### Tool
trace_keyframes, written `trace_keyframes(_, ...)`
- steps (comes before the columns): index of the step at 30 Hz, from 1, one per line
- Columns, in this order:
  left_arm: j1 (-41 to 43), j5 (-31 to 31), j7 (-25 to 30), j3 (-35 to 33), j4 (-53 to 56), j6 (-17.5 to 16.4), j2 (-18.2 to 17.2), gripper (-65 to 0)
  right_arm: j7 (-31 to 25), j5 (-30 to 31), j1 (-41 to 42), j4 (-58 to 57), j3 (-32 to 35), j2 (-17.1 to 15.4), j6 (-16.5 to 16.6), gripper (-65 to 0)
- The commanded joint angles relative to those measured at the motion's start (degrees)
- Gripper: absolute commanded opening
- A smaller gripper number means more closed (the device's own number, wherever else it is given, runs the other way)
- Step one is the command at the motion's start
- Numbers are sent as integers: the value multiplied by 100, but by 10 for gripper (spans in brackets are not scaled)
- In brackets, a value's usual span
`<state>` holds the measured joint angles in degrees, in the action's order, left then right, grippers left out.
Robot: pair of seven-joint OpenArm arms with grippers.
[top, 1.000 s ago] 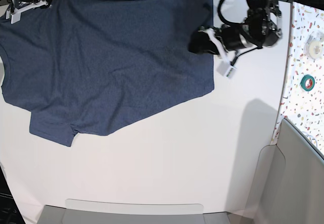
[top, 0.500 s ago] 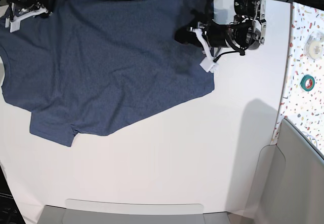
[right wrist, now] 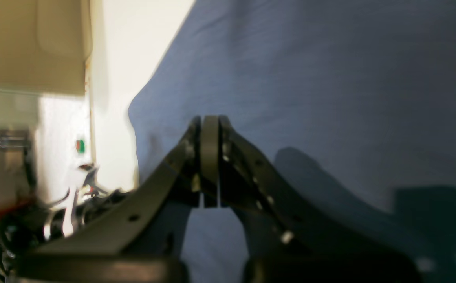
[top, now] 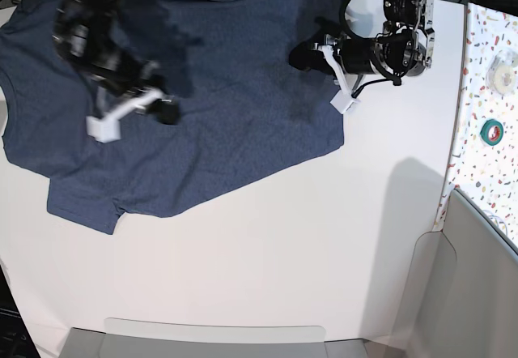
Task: Layout the t-shirt on the table in an organized manner, then fold the t-shirt properly
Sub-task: 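Move the right gripper onto the t-shirt middle and press it down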
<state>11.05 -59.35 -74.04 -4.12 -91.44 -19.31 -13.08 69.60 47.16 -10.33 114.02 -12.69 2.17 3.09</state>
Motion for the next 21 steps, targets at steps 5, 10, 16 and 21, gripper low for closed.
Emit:
trace_keyframes(5,130,199,85,3,-56,45,-41,-646,-125,-1538,870,-470,983,675,47,-650)
trace_keyframes(10,139,199,217,12,-56,45,-50,-646,-178,-2083,1318,-1525,1300,683,47,-650)
trace_keyframes(16,139,164,138,65,-452,28,-59,-646,-872,-2135,1371,-2685,1361,675,47,-650)
trace_keyframes(21,95,50,-433,82,-1621,28,-50,-645,-1048,-2135,1398,-3134,1537,525,38,-650)
